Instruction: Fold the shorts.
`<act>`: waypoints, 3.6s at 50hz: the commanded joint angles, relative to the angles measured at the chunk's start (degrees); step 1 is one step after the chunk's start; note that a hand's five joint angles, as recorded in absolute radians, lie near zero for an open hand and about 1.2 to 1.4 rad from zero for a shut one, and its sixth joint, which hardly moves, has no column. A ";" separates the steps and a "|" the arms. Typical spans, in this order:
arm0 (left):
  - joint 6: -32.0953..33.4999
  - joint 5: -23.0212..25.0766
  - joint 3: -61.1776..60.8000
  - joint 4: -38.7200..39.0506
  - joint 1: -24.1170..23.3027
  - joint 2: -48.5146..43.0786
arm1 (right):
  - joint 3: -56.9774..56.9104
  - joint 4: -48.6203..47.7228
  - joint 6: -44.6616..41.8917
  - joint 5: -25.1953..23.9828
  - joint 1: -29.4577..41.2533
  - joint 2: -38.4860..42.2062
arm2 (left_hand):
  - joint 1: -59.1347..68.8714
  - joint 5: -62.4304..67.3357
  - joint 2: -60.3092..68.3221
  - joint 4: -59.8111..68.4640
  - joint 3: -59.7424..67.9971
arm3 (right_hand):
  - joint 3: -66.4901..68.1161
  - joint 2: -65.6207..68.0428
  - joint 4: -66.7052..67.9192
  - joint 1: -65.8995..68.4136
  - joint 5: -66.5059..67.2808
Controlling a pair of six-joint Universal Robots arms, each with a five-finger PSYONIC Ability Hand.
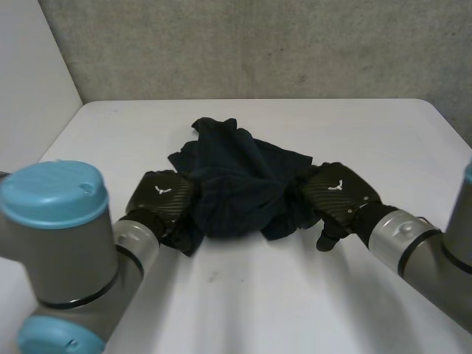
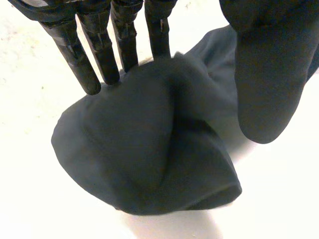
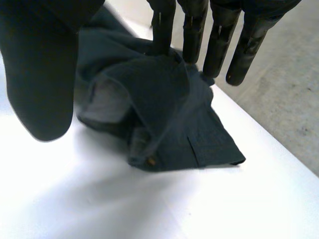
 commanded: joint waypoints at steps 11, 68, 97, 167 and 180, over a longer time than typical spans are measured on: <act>-1.03 -0.79 -7.55 -0.59 4.90 7.69 | -0.47 10.84 39.42 6.72 -1.00 -12.66 | 0.34 1.85 1.22 1.64 1.03 | 6.11 5.10 6.08 7.52 6.20; 1.88 10.19 -14.67 11.71 20.11 -1.01 | -8.03 -8.32 33.37 38.45 16.23 13.45 | 2.86 4.37 3.74 4.16 3.56 | 58.90 57.89 58.86 60.31 58.99; 6.44 9.76 -25.40 14.69 12.99 5.86 | -8.30 -8.14 29.15 36.16 16.32 12.92 | 8.13 9.64 9.01 9.43 8.82 | 58.90 57.89 58.86 60.31 58.99; 8.73 6.33 15.79 -7.70 11.85 -6.59 | -30.53 21.31 -15.06 23.77 10.25 13.07 | 56.00 57.51 56.88 57.29 56.69 | 58.90 57.89 58.86 60.31 58.99; 8.73 1.76 53.24 -11.42 10.71 -22.81 | -43.79 -7.41 -14.80 30.53 10.34 23.38 | 56.00 57.51 56.88 57.29 56.69 | 58.90 57.89 58.86 60.31 58.99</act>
